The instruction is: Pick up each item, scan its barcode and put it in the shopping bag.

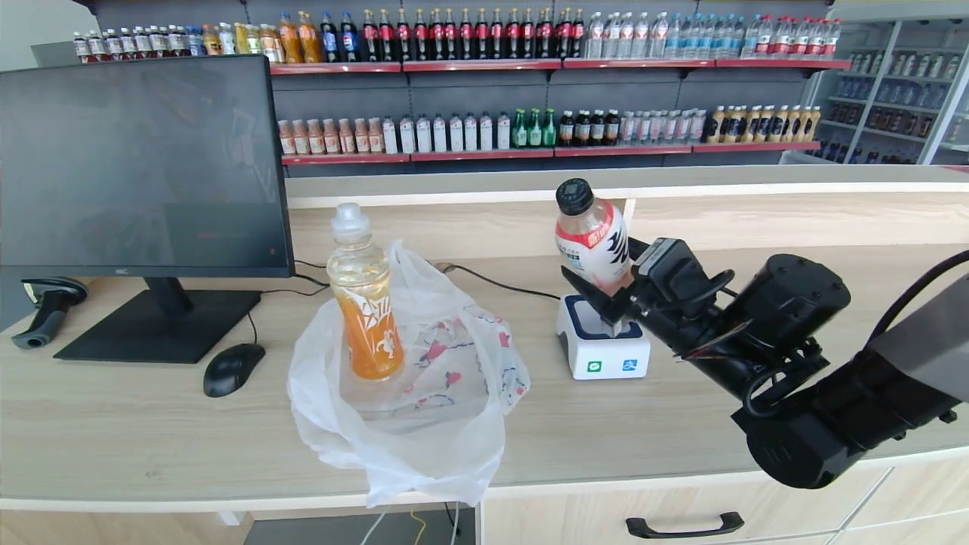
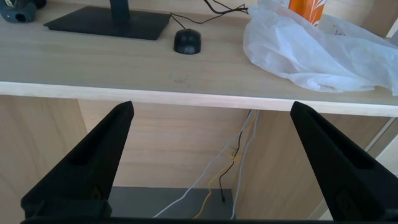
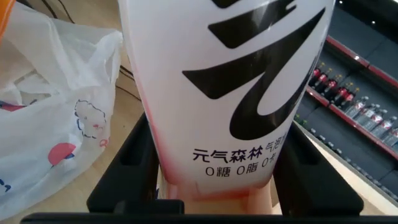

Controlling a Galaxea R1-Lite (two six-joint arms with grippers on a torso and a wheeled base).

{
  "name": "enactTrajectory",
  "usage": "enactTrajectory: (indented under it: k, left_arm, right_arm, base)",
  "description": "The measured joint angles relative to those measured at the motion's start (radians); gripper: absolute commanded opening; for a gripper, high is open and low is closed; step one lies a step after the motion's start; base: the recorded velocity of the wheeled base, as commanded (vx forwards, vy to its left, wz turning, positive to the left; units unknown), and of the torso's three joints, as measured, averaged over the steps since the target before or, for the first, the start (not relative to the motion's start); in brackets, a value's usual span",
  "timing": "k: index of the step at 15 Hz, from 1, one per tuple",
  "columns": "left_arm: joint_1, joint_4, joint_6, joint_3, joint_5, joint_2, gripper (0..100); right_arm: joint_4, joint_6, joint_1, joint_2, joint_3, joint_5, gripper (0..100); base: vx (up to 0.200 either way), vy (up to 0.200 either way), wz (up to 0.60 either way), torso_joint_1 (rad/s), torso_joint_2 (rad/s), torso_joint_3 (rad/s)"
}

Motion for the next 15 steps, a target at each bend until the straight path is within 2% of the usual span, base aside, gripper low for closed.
enactTrajectory:
  k: [2,4,6,12,15]
  left_arm:
    - [0.000,-0.003,0.000,0.000,0.000,0.000,100]
    - [0.000,-0.005,-0.001,0.000,0.000,0.000,100]
    - [0.000,-0.005,-0.014,0.000,0.001,0.000,100]
    - [0.000,-0.005,-0.014,0.000,0.001,0.000,100]
    - [0.000,-0.005,-0.015,0.000,0.002,0.000,100]
  right_arm:
    - [-0.002,-0.067,-0.003,0.000,-0.021,0.034,0]
    - [-0.001,-0.151,-0.007,0.006,-0.034,0.170,0]
    - [-0.001,-0.207,-0.031,0.016,-0.026,0.236,0]
    - [0.000,-0.240,-0.055,0.055,-0.026,0.375,0]
    - [-0.001,-0.241,-0.090,0.067,-0.018,0.395,0]
  base:
    - [0.000,0.000,0.00,0.000,0.00,0.000]
    - [0.000,0.000,0.00,0.000,0.00,0.000]
    - [0.000,0.000,0.00,0.000,0.00,0.000]
    - [0.000,0.000,0.00,0.000,0.00,0.000]
    - [0.000,0.000,0.00,0.000,0.00,0.000]
